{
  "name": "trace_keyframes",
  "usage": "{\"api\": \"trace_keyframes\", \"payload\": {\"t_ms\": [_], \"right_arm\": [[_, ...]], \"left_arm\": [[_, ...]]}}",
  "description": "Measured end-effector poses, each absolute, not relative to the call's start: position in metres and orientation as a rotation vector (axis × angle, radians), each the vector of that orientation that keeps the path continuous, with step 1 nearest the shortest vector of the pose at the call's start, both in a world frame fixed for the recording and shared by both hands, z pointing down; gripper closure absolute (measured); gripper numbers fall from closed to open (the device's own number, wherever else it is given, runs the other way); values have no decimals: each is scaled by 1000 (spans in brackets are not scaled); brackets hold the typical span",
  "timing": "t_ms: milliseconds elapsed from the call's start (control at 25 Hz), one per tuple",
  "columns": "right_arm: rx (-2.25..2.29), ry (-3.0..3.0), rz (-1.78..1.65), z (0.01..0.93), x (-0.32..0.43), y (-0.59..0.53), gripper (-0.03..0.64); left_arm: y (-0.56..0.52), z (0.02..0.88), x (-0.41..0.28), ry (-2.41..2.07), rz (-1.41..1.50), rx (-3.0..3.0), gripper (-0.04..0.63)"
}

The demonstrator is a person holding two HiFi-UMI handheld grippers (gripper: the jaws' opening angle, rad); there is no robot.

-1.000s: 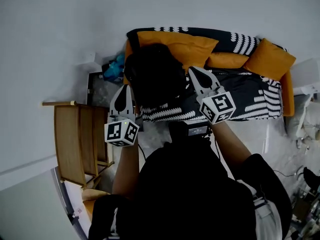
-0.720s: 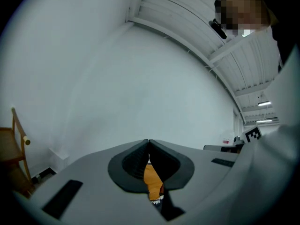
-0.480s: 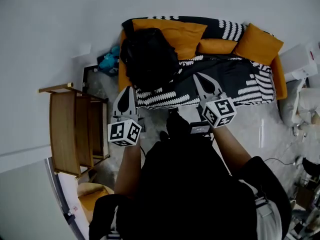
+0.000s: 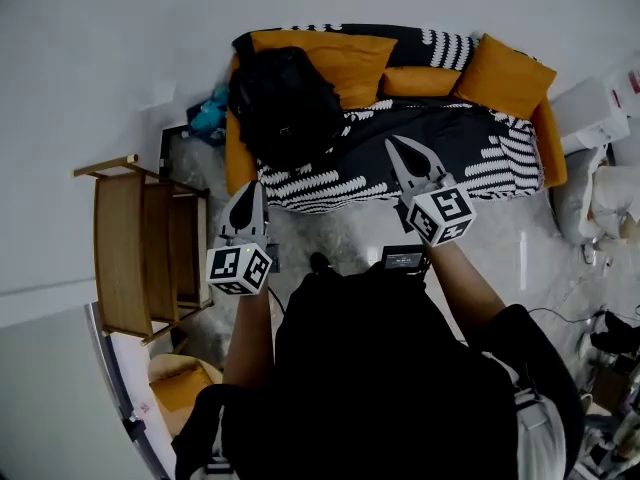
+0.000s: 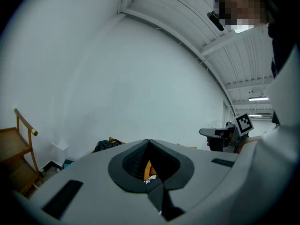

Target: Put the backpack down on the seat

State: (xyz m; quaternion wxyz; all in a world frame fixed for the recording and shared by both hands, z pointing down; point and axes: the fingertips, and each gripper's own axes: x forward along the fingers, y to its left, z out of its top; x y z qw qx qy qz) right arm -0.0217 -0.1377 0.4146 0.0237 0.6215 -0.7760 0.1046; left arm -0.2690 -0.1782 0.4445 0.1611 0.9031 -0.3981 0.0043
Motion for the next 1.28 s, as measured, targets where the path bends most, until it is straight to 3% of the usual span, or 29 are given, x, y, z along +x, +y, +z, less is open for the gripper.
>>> {"api": "trace_keyframes", "payload": {"t_ms": [280, 720, 1280], "right_arm": [[1838, -2473, 298, 411, 6, -88, 586], [1857, -2509, 415, 436, 78, -12, 586], [1838, -2496, 490, 468, 90, 18, 586]], "left_arm": [[-136, 435, -233, -1161, -49, 2578, 580], [-62, 435, -151, -1165, 95, 2586, 580], [-26, 454, -146, -1171, 199, 2569, 580]]}}
